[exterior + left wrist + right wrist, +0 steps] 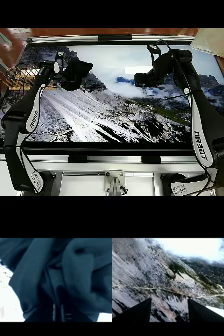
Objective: Fold the shirts.
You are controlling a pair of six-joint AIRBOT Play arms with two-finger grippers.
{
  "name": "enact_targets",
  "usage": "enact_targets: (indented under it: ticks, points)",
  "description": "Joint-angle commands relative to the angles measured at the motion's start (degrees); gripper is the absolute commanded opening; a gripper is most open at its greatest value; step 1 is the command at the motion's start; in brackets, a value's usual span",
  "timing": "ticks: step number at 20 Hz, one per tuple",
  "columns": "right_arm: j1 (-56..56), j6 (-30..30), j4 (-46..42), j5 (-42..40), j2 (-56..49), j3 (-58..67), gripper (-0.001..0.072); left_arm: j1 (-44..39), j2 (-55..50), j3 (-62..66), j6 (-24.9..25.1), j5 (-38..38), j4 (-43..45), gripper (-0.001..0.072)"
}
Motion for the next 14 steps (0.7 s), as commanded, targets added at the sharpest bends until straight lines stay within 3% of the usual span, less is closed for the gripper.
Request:
enact_targets:
  ticks: [1, 5, 8, 11, 14]
  points:
    - [0.02, 0.68, -0.04, -4.09, 0.50, -0.02, 0.0547, -1.03, 4.96, 0.17, -0.11, 1.77, -0.26, 0.0029]
    - [-0.04, 0.22, -1.73, -8.55, 6.36, 0.79, 0.0547, -5.01, 23.69, 0.17, 1.55, 4.81, 0.33, 0.0029]
    - [-0.04, 0.22, -9.55, -10.12, 15.45, 3.63, 0.0548, -10.78, 40.24, -0.22, 1.38, 4.20, 0.28, 0.0029]
    - [-0.04, 0.83, -19.30, -10.14, 26.75, 4.22, 0.0547, -18.36, 51.87, -4.79, -2.73, 1.84, 0.15, 0.0029]
    - [-0.04, 3.93, -22.69, -11.80, 35.19, 4.22, 0.0547, -27.32, 55.87, -13.42, -5.14, -1.79, 0.17, 0.0028]
